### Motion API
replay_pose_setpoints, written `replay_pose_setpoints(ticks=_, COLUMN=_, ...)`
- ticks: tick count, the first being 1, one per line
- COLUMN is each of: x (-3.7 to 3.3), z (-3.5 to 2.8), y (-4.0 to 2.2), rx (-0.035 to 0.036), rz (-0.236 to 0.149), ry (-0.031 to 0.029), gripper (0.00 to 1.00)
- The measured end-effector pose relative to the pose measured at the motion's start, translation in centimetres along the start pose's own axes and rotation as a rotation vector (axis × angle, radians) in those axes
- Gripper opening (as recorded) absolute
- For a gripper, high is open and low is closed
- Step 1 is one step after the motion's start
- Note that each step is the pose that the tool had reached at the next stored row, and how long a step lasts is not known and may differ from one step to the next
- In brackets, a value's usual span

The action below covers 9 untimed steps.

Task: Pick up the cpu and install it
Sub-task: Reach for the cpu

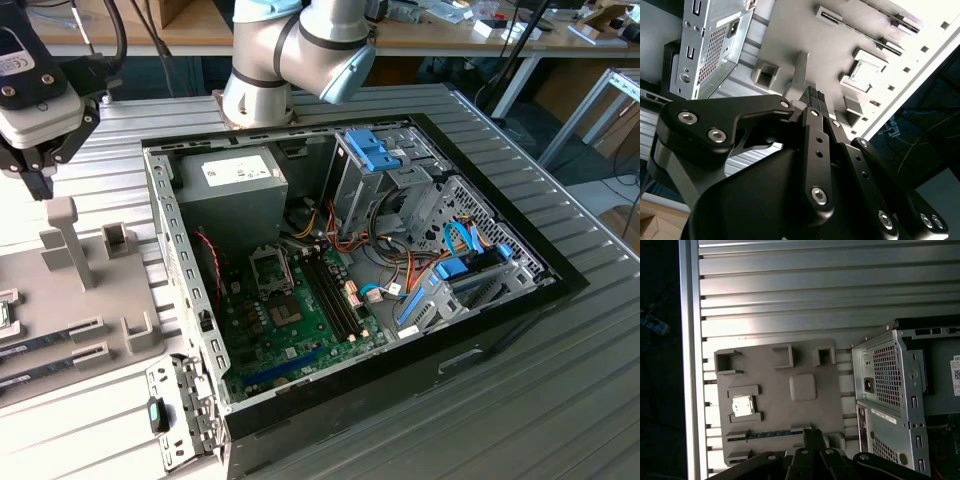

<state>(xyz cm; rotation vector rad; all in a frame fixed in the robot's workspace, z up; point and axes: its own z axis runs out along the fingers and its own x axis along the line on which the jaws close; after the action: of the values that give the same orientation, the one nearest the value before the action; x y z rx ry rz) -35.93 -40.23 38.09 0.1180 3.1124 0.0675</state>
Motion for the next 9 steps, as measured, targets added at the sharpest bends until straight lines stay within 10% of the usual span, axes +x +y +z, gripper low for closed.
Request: replay_pose_setpoints(ticks=9, x=0.25, z=0.1, y=-0.05, rx=0.0001, rz=0.0, ry=0.0001, gripper=0.11)
